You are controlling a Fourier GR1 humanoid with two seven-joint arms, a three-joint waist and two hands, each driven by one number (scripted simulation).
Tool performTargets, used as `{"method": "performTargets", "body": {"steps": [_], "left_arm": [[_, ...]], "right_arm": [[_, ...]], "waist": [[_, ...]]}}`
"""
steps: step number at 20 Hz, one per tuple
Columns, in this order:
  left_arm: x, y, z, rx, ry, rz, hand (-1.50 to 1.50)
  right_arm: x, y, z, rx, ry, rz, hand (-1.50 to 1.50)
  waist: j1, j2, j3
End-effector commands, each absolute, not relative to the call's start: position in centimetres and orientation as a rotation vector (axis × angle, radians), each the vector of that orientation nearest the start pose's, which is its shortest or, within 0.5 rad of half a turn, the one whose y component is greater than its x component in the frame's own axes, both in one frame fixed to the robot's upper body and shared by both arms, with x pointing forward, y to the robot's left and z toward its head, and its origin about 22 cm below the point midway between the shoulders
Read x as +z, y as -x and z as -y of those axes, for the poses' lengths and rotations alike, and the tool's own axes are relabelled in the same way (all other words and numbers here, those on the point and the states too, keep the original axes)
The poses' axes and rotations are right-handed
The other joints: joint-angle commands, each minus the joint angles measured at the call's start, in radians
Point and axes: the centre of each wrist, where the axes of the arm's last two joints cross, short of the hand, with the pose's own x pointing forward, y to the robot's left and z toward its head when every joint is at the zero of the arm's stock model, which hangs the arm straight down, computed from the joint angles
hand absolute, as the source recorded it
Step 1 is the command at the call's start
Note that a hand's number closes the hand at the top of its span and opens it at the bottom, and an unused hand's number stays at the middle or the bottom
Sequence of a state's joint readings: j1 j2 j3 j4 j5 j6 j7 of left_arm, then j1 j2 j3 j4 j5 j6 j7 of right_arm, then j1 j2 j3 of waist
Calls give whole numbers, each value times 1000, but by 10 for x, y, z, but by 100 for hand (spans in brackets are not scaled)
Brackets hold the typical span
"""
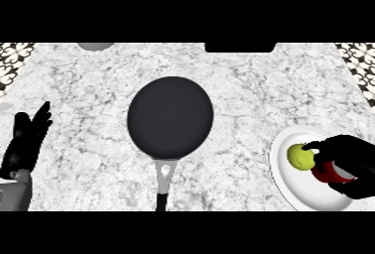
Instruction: Pick the can from the plate and place it in the pan
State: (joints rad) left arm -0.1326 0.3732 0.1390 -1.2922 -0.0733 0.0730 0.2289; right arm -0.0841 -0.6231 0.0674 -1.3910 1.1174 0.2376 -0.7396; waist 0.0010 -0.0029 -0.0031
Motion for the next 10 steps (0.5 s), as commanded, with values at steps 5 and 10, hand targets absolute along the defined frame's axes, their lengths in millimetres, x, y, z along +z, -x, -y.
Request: {"method": "performTargets", "body": {"steps": [5,10], "left_arm": [[7,-254,-348,-107,-480,1203,0],[12,-264,-360,-113,-494,1223,0]], "right_arm": [[46,-294,370,1813,545,1348,150],[37,-326,334,1612,670,1210,150]], "waist": [[7,3,3],[22,7,3]]}}
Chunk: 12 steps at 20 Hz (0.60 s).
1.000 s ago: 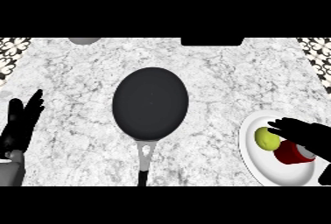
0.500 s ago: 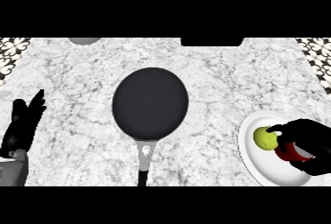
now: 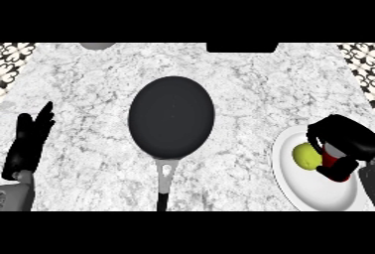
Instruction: Pick the can from the plate and place it in the pan
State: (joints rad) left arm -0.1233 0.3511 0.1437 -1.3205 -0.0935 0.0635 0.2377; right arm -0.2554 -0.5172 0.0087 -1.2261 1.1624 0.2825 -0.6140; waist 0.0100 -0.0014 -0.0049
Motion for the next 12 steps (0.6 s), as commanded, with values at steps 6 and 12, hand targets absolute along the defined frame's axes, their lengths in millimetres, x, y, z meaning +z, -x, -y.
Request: {"method": "performTargets", "body": {"steps": [6,12], "left_arm": [[24,-272,-357,-94,-510,1197,0],[14,-265,-351,-89,-501,1204,0]], "right_arm": [[64,-336,331,1414,747,1564,150],[104,-348,282,1253,658,1931,150]], "waist": [[-6,0,6],[-4,-2,5]]}}
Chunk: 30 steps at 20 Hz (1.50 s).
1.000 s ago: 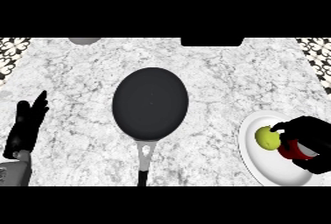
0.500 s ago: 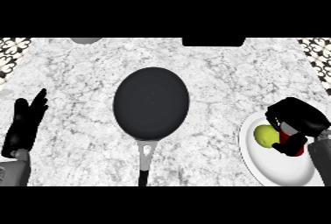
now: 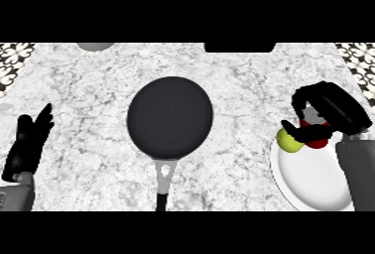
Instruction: Pick the can from the plate and place it in the pan
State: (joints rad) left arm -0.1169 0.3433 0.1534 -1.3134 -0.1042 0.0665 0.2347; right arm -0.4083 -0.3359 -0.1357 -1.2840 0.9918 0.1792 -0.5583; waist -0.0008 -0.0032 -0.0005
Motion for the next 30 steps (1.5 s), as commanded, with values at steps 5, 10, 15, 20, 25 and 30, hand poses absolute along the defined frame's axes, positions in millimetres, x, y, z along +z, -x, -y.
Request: {"method": "performTargets", "body": {"steps": [5,10,15,20,25,30], "left_arm": [[10,-260,-341,-97,-494,1195,0],[15,-271,-350,-109,-486,1198,0],[14,-274,-343,-116,-490,1215,0],[16,-285,-350,-105,-461,1197,0],[16,-284,-339,-147,-452,1228,0],[14,-292,-319,-151,-451,1221,0]], "right_arm": [[120,-343,260,1219,618,1952,150],[107,-352,196,1121,539,1927,150],[96,-376,137,1100,452,1870,150],[85,-383,99,1077,399,1828,150],[87,-414,75,1076,415,1753,150],[57,-415,71,1076,399,1732,150]], "waist": [[6,1,1],[7,3,1],[22,7,1],[24,8,1],[57,16,1],[75,23,1]]}}
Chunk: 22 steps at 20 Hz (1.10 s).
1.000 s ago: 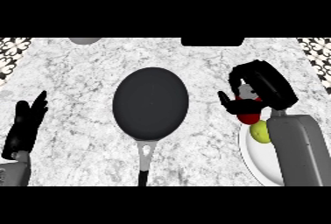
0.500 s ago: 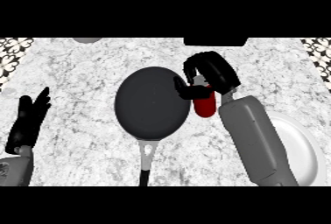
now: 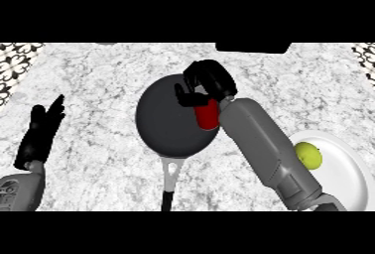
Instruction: Pick the can from the plate and place it in the pan
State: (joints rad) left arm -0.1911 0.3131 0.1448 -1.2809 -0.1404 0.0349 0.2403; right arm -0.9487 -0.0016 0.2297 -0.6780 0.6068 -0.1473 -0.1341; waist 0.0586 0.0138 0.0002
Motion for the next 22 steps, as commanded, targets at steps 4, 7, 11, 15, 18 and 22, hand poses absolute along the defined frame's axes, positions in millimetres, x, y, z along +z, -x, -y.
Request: {"method": "performTargets", "body": {"steps": [4,7,11,15,18,22], "left_arm": [[36,-314,-316,-177,-442,1268,0],[28,-305,-317,-210,-417,1273,0],[23,-312,-309,-219,-401,1283,0],[21,-309,-299,-231,-396,1275,0],[35,-315,-313,-232,-405,1281,0],[34,-322,-302,-227,-401,1293,0]], "right_arm": [[29,-403,73,1069,360,1704,150],[30,-406,74,969,265,1679,150],[8,-394,77,958,200,1605,-150],[12,-398,75,955,155,1623,-150],[12,-395,72,887,137,1665,-150],[6,-389,74,755,74,1742,-150]], "waist": [[53,16,1],[81,20,2],[101,28,1],[107,25,2],[122,26,2],[109,30,3]]}}
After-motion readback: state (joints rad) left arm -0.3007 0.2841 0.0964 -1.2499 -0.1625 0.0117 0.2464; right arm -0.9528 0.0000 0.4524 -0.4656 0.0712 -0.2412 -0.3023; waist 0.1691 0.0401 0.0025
